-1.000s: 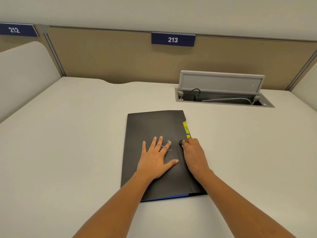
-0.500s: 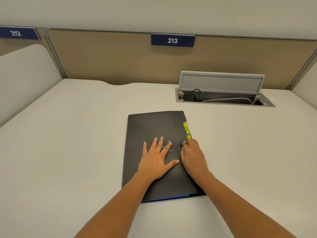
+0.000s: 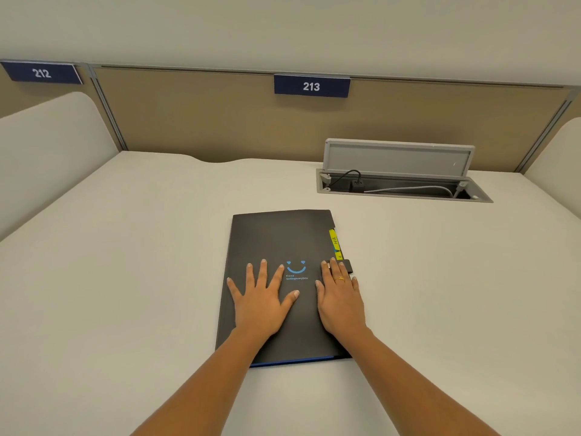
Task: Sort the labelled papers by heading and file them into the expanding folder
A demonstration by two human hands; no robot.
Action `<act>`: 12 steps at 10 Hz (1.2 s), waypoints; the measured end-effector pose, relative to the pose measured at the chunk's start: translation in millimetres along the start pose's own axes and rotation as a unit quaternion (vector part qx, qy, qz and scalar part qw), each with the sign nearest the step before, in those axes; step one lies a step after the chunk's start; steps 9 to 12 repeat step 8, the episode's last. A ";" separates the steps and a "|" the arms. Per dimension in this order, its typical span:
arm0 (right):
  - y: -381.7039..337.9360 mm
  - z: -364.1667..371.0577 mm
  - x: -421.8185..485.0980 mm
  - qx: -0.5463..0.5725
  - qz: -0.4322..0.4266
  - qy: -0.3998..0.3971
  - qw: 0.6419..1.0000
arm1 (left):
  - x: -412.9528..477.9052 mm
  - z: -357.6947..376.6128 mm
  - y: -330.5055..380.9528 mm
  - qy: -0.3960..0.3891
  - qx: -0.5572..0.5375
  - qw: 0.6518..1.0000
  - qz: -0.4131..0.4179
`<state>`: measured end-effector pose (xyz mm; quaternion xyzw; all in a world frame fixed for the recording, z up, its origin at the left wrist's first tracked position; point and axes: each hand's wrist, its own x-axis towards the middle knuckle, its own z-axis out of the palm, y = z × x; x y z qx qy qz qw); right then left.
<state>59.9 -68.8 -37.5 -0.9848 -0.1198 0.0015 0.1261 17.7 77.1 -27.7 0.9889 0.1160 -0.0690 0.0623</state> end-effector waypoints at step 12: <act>20.8 -25.7 -8.3 -0.039 0.015 0.021 0.999 | 1.6 -3.2 30.6 0.043 -0.019 0.996 0.077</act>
